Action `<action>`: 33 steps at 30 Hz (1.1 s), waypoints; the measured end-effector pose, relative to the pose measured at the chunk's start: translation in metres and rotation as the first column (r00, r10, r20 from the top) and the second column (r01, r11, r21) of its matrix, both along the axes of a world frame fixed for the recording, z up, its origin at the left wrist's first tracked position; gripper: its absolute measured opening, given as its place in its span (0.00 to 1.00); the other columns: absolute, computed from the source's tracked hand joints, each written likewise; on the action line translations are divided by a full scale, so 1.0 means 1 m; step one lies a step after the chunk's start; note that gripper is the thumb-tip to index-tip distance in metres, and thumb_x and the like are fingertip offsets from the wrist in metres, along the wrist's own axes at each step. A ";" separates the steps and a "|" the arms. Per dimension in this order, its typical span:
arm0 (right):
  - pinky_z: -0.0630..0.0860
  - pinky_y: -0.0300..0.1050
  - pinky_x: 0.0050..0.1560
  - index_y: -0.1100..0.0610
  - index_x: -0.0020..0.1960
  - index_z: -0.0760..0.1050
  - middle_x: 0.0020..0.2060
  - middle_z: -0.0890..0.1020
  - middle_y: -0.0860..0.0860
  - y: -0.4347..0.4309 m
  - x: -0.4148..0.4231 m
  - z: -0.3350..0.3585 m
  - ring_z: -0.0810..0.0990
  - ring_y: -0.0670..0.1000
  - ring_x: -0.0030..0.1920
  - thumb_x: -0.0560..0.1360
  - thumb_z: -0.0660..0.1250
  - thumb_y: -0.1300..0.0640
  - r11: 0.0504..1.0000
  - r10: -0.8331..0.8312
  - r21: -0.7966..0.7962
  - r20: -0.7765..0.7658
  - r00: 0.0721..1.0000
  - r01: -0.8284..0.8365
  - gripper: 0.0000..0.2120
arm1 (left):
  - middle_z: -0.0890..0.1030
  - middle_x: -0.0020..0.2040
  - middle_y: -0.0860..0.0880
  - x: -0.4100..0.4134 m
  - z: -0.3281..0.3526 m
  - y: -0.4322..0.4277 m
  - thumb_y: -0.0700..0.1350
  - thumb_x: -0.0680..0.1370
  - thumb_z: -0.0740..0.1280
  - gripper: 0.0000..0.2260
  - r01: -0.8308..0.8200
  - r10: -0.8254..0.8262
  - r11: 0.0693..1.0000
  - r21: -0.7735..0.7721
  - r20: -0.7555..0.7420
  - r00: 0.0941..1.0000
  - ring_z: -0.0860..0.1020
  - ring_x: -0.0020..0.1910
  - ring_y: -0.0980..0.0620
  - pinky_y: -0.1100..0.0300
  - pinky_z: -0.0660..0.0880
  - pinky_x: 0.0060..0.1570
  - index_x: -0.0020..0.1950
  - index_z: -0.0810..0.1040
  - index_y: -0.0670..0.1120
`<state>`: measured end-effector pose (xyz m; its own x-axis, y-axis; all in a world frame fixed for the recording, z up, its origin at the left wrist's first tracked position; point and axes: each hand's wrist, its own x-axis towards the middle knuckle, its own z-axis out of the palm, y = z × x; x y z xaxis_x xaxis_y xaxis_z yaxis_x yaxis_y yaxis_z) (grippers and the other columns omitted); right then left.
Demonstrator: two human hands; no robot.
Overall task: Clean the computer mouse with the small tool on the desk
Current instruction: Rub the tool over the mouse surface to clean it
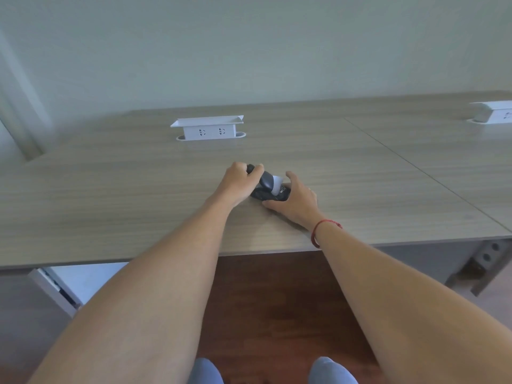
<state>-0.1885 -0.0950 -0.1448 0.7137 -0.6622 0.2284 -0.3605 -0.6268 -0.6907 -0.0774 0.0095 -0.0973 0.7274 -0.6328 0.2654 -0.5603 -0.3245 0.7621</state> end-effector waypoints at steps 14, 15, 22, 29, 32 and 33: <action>0.70 0.55 0.65 0.51 0.61 0.76 0.54 0.82 0.48 0.000 -0.008 0.014 0.79 0.52 0.56 0.67 0.75 0.46 0.990 0.130 0.053 0.000 0.991 -0.130 0.24 | 0.61 0.19 0.55 0.003 0.000 0.006 0.55 0.78 0.62 0.24 -0.053 0.054 0.997 -0.061 0.025 0.998 0.60 0.22 0.56 0.61 0.58 0.25 0.26 0.57 0.49; 0.70 0.55 0.65 0.51 0.61 0.76 0.54 0.82 0.48 0.001 -0.008 0.013 0.79 0.52 0.56 0.67 0.75 0.46 0.990 0.133 0.056 -0.001 0.991 -0.132 0.25 | 0.63 0.21 0.55 0.004 -0.004 0.006 0.55 0.78 0.61 0.24 -0.075 0.077 0.996 -0.045 0.031 0.997 0.62 0.23 0.55 0.58 0.59 0.26 0.25 0.58 0.49; 0.69 0.53 0.65 0.48 0.58 0.77 0.50 0.83 0.45 0.002 -0.006 0.009 0.80 0.49 0.53 0.66 0.73 0.44 0.996 0.087 0.015 0.005 0.996 -0.087 0.21 | 0.68 0.26 0.50 0.021 -0.018 0.020 0.53 0.78 0.60 0.21 -0.326 0.307 0.938 -0.122 -0.149 0.940 0.66 0.26 0.50 0.56 0.62 0.27 0.27 0.65 0.46; 0.71 0.52 0.62 0.51 0.50 0.74 0.43 0.80 0.46 0.001 -0.002 0.003 0.78 0.50 0.47 0.66 0.72 0.43 0.999 0.047 -0.024 -0.021 0.999 -0.047 0.18 | 0.63 0.22 0.54 -0.014 0.008 -0.015 0.51 0.78 0.61 0.23 -0.058 0.048 0.987 -0.149 -0.067 0.997 0.62 0.18 0.58 0.65 0.59 0.21 0.25 0.60 0.48; 0.70 0.53 0.64 0.53 0.58 0.73 0.51 0.81 0.49 -0.001 -0.003 0.002 0.78 0.54 0.55 0.66 0.73 0.42 0.999 0.035 0.002 -0.021 0.999 -0.035 0.26 | 0.65 0.24 0.51 -0.012 -0.002 -0.012 0.50 0.79 0.61 0.24 -0.071 0.070 0.995 -0.072 -0.017 0.997 0.64 0.23 0.55 0.62 0.61 0.24 0.24 0.62 0.48; 0.69 0.53 0.66 0.53 0.64 0.71 0.56 0.81 0.50 -0.001 -0.003 0.003 0.77 0.54 0.59 0.65 0.74 0.42 0.999 0.035 0.019 -0.014 0.999 -0.035 0.31 | 0.66 0.24 0.51 -0.008 -0.006 -0.007 0.50 0.80 0.61 0.24 -0.103 0.102 0.993 -0.063 -0.021 0.995 0.64 0.24 0.54 0.61 0.61 0.24 0.25 0.63 0.47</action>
